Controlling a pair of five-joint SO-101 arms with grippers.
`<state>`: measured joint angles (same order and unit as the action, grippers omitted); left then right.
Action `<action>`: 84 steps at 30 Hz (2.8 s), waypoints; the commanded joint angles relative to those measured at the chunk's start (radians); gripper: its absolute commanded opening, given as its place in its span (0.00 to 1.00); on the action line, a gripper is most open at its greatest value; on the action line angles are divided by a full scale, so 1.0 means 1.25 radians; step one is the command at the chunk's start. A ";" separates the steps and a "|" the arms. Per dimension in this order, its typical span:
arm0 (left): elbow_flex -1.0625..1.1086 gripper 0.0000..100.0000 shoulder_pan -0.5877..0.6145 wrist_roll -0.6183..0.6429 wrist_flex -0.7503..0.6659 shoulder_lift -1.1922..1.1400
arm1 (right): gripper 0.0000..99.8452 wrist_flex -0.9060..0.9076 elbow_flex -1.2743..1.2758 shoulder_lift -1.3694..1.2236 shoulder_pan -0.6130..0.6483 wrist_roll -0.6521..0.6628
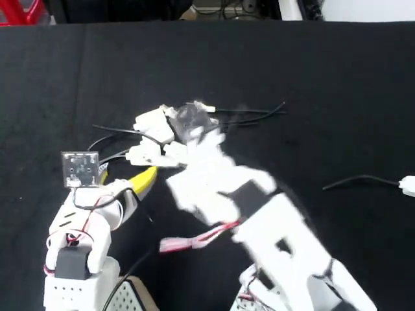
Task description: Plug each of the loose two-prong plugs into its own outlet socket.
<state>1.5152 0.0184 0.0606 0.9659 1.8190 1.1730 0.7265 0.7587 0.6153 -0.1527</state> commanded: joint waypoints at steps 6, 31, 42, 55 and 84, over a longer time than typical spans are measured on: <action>-0.142 0.38 0.069 -0.188 0.006 -0.068 | 0.01 0.139 -0.122 -0.238 -0.230 0.306; 0.152 0.38 0.425 -0.398 0.015 -0.028 | 0.20 -0.291 0.051 -0.377 -0.017 -0.166; 0.143 0.38 0.428 -0.399 0.077 0.001 | 0.17 -0.325 -0.129 -0.634 -0.006 -0.708; 0.147 0.38 0.425 -0.399 0.077 0.001 | 0.17 -0.331 -0.174 -0.643 -0.109 -0.878; 0.147 0.38 0.423 -0.399 0.077 0.001 | 0.01 -0.401 -0.206 -0.765 0.083 -0.851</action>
<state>1.6794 0.5462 -0.4319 1.0579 1.8082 0.7081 0.5148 -0.1972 0.6229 -1.2283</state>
